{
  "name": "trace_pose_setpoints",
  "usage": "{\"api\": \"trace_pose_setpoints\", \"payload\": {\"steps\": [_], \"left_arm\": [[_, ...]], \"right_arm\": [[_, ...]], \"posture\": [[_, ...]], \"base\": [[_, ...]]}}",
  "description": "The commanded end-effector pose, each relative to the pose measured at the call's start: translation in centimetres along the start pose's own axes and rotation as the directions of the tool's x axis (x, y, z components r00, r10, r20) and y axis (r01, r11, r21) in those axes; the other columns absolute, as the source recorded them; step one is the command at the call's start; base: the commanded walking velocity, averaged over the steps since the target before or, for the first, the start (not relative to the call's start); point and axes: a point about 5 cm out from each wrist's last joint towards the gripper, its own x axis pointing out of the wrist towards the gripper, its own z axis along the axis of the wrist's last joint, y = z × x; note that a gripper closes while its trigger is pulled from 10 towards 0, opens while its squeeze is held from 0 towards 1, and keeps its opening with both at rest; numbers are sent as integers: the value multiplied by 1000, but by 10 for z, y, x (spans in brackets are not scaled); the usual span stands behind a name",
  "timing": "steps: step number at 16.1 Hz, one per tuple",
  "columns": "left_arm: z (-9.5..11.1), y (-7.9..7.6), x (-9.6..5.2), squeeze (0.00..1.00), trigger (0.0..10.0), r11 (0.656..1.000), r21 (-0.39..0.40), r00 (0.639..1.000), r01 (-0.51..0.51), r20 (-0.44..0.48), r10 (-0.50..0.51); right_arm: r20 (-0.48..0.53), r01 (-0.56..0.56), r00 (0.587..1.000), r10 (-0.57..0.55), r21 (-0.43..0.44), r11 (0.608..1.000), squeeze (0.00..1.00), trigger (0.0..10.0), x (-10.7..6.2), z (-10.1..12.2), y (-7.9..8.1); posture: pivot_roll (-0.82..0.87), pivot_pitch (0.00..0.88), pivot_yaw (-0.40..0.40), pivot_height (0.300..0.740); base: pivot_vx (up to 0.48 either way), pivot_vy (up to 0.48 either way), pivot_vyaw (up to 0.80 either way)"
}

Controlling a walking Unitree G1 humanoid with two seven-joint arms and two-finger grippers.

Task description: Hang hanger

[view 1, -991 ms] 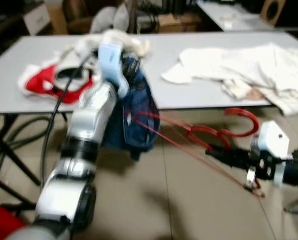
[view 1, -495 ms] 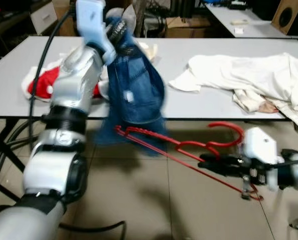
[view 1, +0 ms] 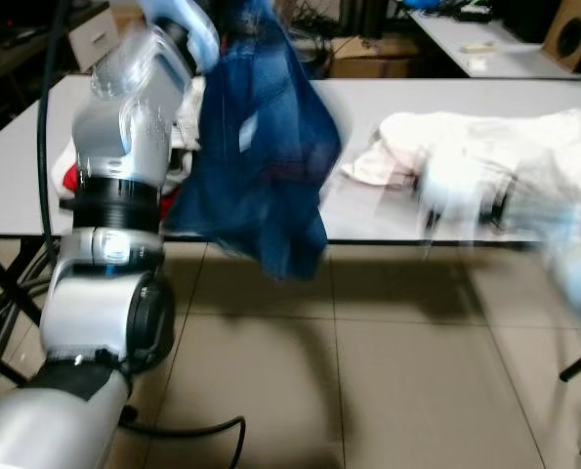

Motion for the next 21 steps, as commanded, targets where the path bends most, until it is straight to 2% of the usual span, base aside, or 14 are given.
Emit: {"api": "trace_pose_setpoints", "payload": {"steps": [1,3,5,8,10,11,12,13,14,16,17,19,20,21], "left_arm": [[18,0,3,0,10000,1000,1,999,6,51,-6],[25,4,2,0,10000,1000,-15,997,-16,78,17],[27,7,0,0,10000,999,-23,995,-30,91,32],[5,6,-4,0,10000,999,-21,998,-44,47,45],[-35,2,-14,0,10000,998,11,998,-56,-43,56],[-88,-6,-34,0,10000,998,42,980,-48,-190,55],[-109,-10,-44,0,10000,997,57,966,-43,-253,56],[-166,-17,-78,0,10000,997,69,881,-45,-468,72],[-198,-19,-106,0,10000,995,91,790,-28,-609,78],[-213,-10,-125,0,10000,984,176,707,-14,-694,134],[-219,0,-136,0,10000,970,242,636,13,-751,179],[-215,8,-134,35,10000,964,262,636,50,-753,171],[-212,11,-131,1000,10000,964,261,643,53,-748,167],[-203,17,-124,1000,10000,970,238,652,56,-744,145]], "right_arm": [[-76,164,982,-171,-82,983,0,10000,3,-9,-30],[-47,333,939,-340,-124,935,0,10000,1,4,-66],[2,425,903,-429,-134,895,0,10000,1,12,-87],[35,367,930,-366,-109,924,0,10000,18,-1,-67],[14,320,947,-321,-116,940,0,10000,27,-17,-46],[-6,276,960,-278,-121,954,0,10000,30,-32,-27],[-13,255,966,-258,-123,959,0,10000,30,-37,-19],[-18,160,987,-162,-66,985,0,10000,23,-49,5],[-3,77,997,-77,0,997,0,10000,12,-55,23],[19,11,1000,-12,34,999,0,10000,-3,-57,34],[32,-66,997,64,75,995,0,10000,-18,-56,44],[15,-203,979,203,130,971,0,10000,-40,-60,65],[-1,-230,973,232,133,964,0,10000,-46,-62,72],[-35,-248,966,256,145,958,0,10000,-58,-67,77]], "posture": [[-112,0,39,740],[-106,0,29,740],[-103,0,23,740],[-105,0,21,740],[-105,0,24,740],[-108,0,27,740],[-108,0,27,740],[-112,0,30,740],[-112,0,30,740],[-116,0,35,740],[-116,0,37,740],[-116,0,39,740],[-125,0,56,740],[-130,0,66,740]], "base": [[307,0,0],[306,0,0],[304,0,0],[303,0,0],[287,0,0],[255,0,0],[255,0,0],[0,0,0],[0,0,0],[0,0,0],[0,0,0],[0,0,0],[0,0,0],[0,0,0]]}}
